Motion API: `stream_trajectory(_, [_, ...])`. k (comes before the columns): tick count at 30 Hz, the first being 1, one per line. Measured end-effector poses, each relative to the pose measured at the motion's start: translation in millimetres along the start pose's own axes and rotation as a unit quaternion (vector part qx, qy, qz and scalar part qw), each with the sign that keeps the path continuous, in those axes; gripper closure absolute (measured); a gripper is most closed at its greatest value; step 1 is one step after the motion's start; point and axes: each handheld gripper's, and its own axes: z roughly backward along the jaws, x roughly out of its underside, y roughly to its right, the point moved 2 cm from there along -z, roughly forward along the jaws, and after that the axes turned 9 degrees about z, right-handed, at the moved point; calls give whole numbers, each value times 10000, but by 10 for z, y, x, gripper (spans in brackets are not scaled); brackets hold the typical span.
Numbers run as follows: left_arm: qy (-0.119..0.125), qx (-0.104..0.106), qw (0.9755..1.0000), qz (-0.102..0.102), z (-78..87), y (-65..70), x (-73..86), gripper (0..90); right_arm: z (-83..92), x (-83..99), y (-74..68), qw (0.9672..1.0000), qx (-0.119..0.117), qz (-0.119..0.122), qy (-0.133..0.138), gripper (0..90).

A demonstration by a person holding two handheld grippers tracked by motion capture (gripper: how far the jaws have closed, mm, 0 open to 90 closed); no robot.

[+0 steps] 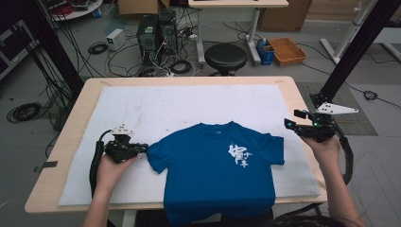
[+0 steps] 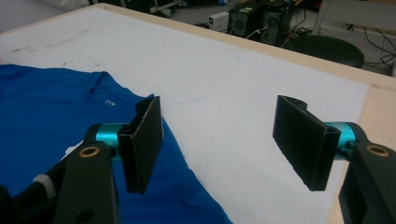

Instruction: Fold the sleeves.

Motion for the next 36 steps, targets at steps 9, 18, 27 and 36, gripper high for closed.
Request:
stream_trajectory(9, [240, 1007, 9939, 374, -97, 561, -367, 880, 39, -18, 13, 10000, 9, 9, 85, 333])
stream_trajectory(18, [112, 1339, 9898, 464, -697, 1039, -573, 880, 73, -31, 23, 9999, 39, 1, 130, 333])
stream_trajectory(27, [-28, 1439, 9894, 170, -1182, 1187, -565, 853, 55, 5, 32, 10000, 71, 7, 1, 333])
stream_trajectory(36, [802, 869, 9923, -377, -902, 1039, -608, 479, 6, 78, 57, 9996, 70, -222, -181, 335])
